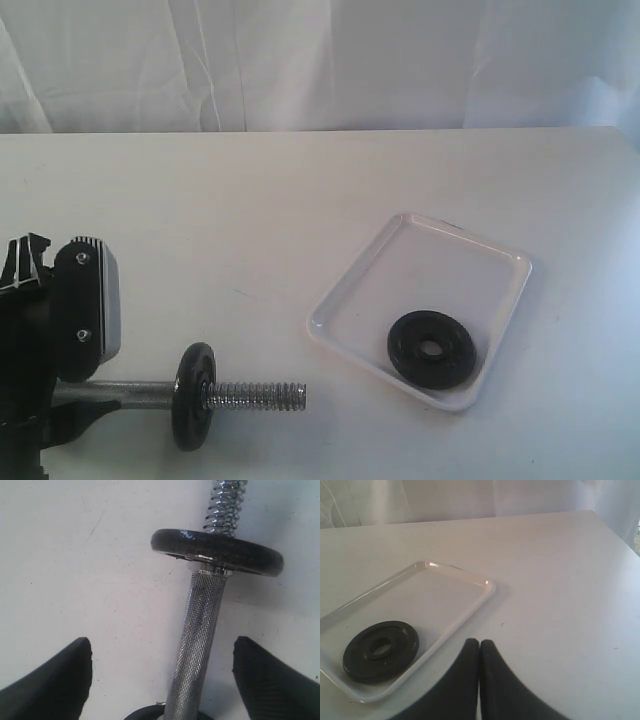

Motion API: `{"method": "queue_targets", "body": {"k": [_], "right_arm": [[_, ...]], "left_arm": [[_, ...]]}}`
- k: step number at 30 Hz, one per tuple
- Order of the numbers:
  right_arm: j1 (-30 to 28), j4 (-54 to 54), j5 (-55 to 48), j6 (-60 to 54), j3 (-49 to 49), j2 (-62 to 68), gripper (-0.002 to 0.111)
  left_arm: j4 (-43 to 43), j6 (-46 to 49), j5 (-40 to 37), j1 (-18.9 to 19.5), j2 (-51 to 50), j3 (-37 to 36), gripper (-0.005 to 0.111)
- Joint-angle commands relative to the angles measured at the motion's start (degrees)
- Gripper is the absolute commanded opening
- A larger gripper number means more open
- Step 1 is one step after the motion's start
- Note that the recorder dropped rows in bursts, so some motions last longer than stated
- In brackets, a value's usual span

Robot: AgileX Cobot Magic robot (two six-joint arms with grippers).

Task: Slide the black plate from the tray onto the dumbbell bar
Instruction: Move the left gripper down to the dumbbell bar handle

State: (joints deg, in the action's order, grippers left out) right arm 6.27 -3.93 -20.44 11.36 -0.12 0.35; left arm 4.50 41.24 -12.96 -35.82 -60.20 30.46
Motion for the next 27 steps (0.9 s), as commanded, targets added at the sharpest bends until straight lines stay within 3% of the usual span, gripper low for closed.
{"method": "queue_targets", "body": {"k": [1, 7, 14, 18, 27], "right_arm": [[0.23, -0.41, 0.95, -0.01, 0.12, -0.35, 0.0], [0.23, -0.41, 0.95, -0.01, 0.12, -0.35, 0.0], [0.23, -0.41, 0.95, -0.01, 0.12, -0.35, 0.0], [0.23, -0.41, 0.95, -0.01, 0.12, -0.35, 0.0], [0.23, -0.41, 0.95, -0.01, 0.12, -0.35, 0.0]], "left_arm": [[-0.1, 1.12, 1.51, -0.26, 0.08, -0.78, 0.079], [-0.71, 0.76, 1.76, -0.26, 0.08, -0.78, 0.079], [-10.21, -0.29, 0.35, -0.26, 0.2, -0.44, 0.078], [-10.83, -6.31, -5.93, -0.26, 0.2, 2.7, 0.065], [-11.49, -11.46, -22.88, -0.26, -6.3, 11.68, 0.065]]}}
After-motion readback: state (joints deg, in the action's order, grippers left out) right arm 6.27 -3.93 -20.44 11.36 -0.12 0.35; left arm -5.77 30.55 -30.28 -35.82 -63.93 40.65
